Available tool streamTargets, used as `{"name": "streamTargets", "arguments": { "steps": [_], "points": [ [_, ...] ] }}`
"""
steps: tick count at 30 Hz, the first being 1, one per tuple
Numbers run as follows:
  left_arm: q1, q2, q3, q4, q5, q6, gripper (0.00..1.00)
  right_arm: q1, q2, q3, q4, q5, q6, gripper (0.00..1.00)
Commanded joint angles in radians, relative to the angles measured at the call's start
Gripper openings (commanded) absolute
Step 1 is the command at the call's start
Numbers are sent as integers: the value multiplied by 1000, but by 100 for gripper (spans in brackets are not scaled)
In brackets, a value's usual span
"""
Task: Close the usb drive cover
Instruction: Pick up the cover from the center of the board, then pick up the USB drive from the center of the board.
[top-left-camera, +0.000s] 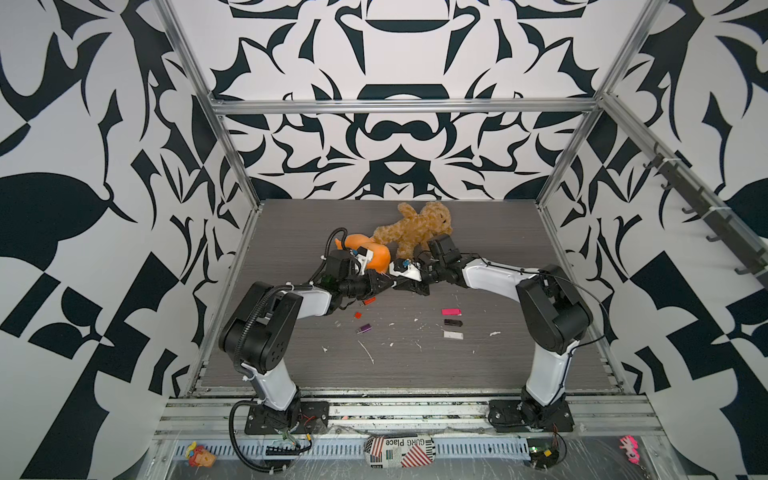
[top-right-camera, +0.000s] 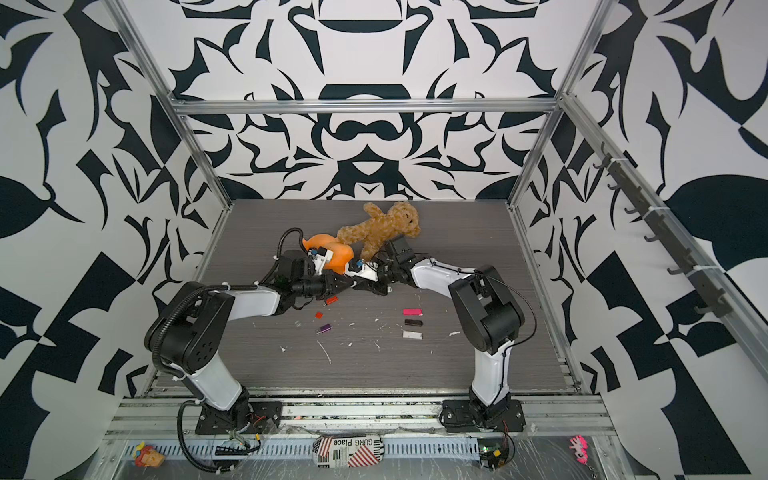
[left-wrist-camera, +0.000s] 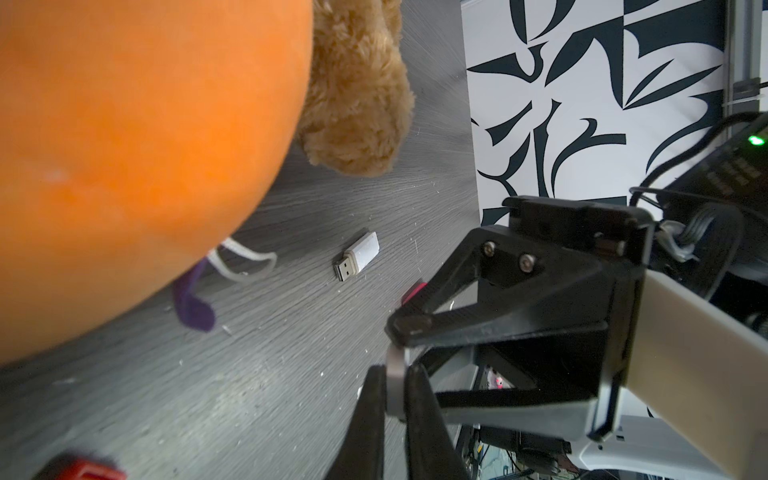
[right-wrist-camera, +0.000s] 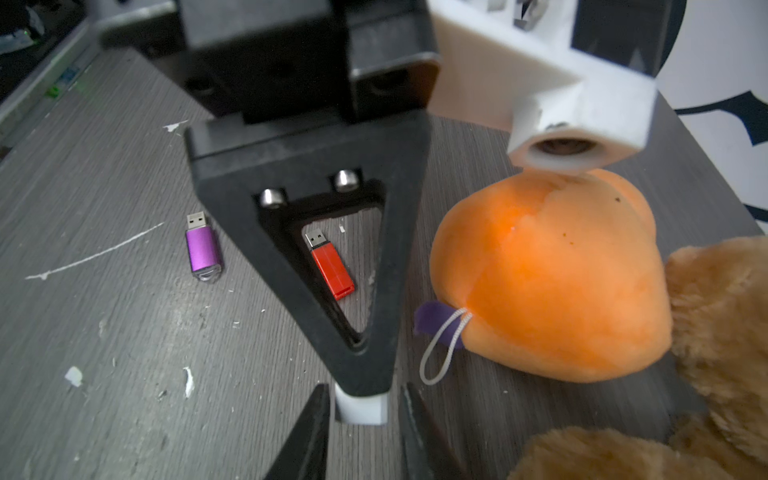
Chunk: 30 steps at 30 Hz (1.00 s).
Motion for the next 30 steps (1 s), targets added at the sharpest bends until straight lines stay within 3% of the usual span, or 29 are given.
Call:
{"name": "streamTargets", "arguments": {
  "steps": [1,5,12,20,30],
  "points": [
    [-2,6,10,13,17,-2,10,-14,-26,48,-37,14,-25,39],
    [-2,5,11,9,15,2,10,-51,-59,38,-103,24,-88,42],
    [-2,4,22,-15,13,19,9,-109,-53,67,-345,163,-243,42],
    [-2,-11,34,-60,4,47,9,-143,7,105,-425,228,-272,42],
    [-2,-25,27,-80,-6,61,9,-143,97,200,-516,207,-308,42]
  ]
}}
